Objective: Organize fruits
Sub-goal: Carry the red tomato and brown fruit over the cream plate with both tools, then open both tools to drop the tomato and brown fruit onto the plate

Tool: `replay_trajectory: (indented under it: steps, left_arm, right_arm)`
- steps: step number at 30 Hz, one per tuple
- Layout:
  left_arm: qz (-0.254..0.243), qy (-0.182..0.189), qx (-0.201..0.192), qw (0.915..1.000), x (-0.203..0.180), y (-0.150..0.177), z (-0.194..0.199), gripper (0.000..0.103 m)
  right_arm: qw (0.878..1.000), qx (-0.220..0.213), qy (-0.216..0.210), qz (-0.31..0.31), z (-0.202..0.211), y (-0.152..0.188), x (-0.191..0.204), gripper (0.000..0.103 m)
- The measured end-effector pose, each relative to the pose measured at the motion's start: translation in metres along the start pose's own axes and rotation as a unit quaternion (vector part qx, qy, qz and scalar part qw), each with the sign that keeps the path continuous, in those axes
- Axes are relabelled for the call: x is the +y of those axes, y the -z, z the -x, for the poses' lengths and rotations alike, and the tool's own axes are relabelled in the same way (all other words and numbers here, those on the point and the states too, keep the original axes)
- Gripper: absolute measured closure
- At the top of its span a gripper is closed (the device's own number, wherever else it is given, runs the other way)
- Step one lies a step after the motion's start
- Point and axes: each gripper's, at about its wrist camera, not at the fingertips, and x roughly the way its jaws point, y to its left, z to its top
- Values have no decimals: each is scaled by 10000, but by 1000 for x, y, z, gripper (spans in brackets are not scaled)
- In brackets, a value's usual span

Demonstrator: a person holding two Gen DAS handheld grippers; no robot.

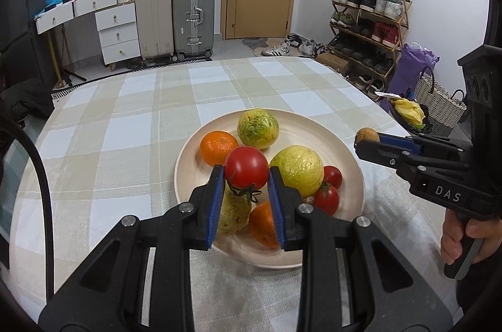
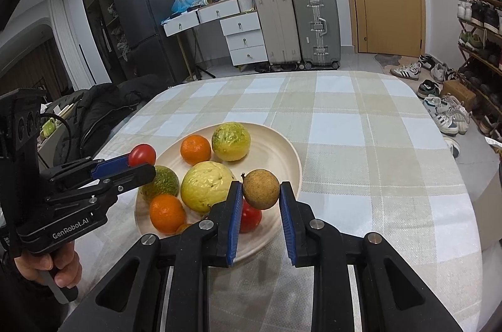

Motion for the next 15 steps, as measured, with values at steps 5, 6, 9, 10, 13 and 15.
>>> replay_trajectory:
  steps: [5,6,9,10,13,15]
  left_arm:
    - [-16,-50,59,10000,0,-3,-12,78]
    - [-13,-50,71,10000,0,-4,-14,78]
    - [-50,-75,83,9999,-1,-5,-19,78]
    - [-49,-63,100,9999,-1,-5,-22,78]
    - [-46,-73,139,9999,1,-7,-27,78]
    - [-27,-68,151,9999,2,-8,-30,78]
  right_arm:
    - [10000,35,-35,-77,-11,-1,-5,79]
    - [10000,49,-42,-76,-13,-1,-5,79]
    - [10000,95,-15,-17,-18,0,-5,79]
    - [9999,105,-18,-16,-20,0,-5,79]
    - [9999,146,-30,-47,-24,0,-8,79]
    - [9999,157,-30,-65,-27,0,-10,79]
